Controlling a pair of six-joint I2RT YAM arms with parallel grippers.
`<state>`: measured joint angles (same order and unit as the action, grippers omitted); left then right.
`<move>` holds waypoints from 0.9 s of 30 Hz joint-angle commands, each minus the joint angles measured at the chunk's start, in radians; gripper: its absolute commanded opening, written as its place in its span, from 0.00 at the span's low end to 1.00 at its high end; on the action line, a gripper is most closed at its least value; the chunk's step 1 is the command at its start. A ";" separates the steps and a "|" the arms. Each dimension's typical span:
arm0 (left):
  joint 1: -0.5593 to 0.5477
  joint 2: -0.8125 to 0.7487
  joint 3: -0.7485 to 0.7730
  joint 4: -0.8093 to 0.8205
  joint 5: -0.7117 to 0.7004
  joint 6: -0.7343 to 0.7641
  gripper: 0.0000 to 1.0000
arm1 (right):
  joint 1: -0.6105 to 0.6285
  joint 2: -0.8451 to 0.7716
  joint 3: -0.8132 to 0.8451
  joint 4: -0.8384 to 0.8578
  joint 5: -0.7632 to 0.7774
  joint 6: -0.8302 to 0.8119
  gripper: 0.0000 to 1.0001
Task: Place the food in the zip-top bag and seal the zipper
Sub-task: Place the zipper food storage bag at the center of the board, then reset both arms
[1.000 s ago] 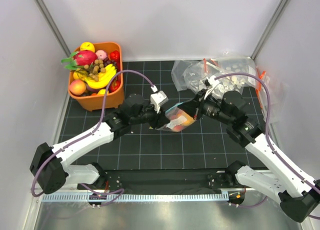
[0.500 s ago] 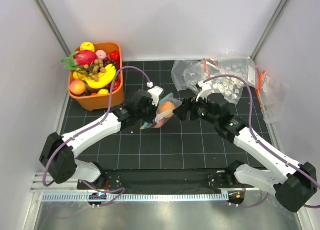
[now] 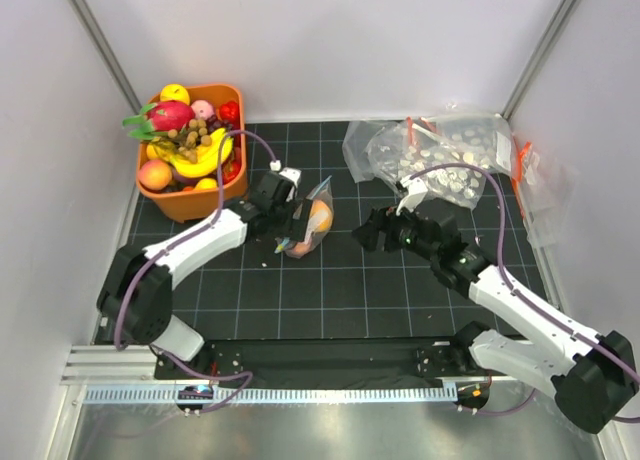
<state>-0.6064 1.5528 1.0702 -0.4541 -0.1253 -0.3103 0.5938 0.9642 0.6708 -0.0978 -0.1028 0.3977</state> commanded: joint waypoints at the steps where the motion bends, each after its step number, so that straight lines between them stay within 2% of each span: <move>1: -0.003 -0.163 -0.018 0.003 -0.054 -0.030 0.99 | 0.001 -0.038 -0.016 0.023 0.058 -0.008 0.85; 6: -0.004 -0.414 -0.107 0.022 -0.175 -0.069 1.00 | 0.001 -0.091 -0.043 -0.035 0.201 -0.002 0.85; 7: -0.004 -0.518 -0.151 0.035 -0.183 -0.076 0.99 | 0.001 -0.111 -0.056 -0.039 0.218 0.000 0.85; 10: -0.004 -0.681 -0.263 0.077 -0.194 -0.122 0.99 | 0.000 -0.244 -0.120 -0.033 0.278 0.003 0.85; 11: -0.004 -0.789 -0.292 0.087 -0.189 -0.139 1.00 | 0.001 -0.310 -0.152 -0.034 0.302 0.007 0.85; 13: -0.003 -0.884 -0.387 0.123 -0.168 -0.173 0.99 | 0.001 -0.381 -0.184 -0.037 0.331 0.019 0.85; 14: -0.004 -0.978 -0.424 0.135 -0.169 -0.184 1.00 | 0.000 -0.431 -0.207 -0.055 0.348 0.036 0.85; 18: -0.004 -1.173 -0.582 0.180 -0.180 -0.202 1.00 | 0.000 -0.527 -0.281 -0.059 0.397 0.067 0.85; 22: -0.004 -1.329 -0.706 0.160 -0.171 -0.187 0.99 | 0.000 -0.575 -0.347 -0.069 0.422 0.075 0.85; 27: -0.004 -1.506 -0.812 0.183 -0.050 -0.188 1.00 | 0.001 -0.602 -0.405 -0.066 0.430 0.075 0.85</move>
<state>-0.6090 0.1207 0.2855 -0.3370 -0.2485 -0.4938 0.5938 0.3820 0.2745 -0.1864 0.2905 0.4591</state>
